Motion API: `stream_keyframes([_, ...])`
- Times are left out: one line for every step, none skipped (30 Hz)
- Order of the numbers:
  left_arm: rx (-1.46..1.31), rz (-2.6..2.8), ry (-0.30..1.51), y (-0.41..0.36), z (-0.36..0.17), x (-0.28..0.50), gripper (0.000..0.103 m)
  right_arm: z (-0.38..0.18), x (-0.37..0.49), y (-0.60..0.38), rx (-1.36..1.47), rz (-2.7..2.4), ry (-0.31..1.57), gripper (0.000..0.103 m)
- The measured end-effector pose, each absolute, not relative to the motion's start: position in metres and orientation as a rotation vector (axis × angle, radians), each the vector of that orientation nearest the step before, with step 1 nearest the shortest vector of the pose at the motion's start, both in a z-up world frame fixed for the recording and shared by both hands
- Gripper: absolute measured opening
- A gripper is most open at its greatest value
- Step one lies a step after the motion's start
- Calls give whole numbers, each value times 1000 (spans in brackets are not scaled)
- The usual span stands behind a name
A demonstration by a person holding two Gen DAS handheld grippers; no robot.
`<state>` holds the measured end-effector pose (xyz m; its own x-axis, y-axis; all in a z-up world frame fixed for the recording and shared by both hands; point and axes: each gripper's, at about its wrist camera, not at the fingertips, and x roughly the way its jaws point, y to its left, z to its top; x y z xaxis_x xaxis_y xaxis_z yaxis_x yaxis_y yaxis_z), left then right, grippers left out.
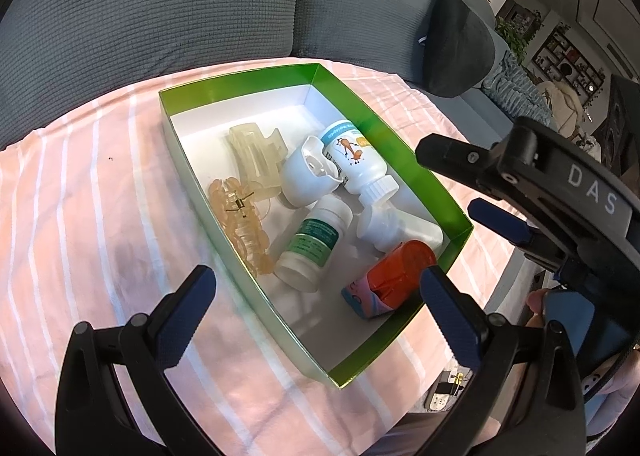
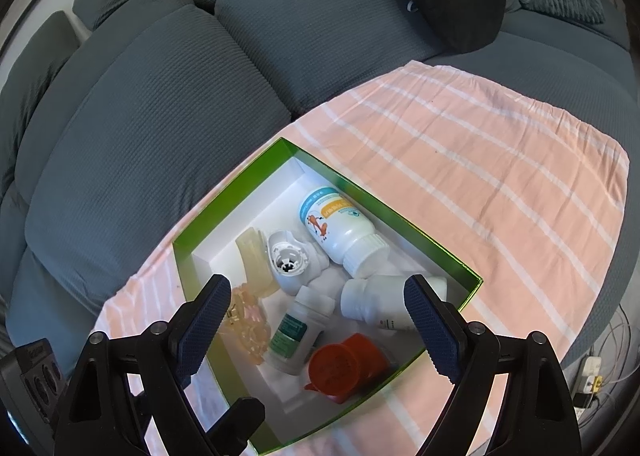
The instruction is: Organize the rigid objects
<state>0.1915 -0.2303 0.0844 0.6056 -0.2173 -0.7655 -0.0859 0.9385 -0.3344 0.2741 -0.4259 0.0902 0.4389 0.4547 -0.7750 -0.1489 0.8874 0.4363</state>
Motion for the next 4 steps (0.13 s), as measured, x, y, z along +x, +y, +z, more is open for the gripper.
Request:
stream_keyframes([-357, -83, 922, -231, 85, 191, 102, 90, 273, -424, 325, 379, 1055, 89])
stream_keyframes([-358, -84, 921, -231, 85, 191, 102, 91, 273, -426, 324, 378, 1056, 89])
stream_keyframes([-358, -87, 916, -232, 86, 191, 102, 90, 273, -425, 322, 380, 1054, 89])
stream_keyframes([-358, -88, 914, -232, 86, 192, 102, 91, 273, -425, 321, 380, 1053, 89])
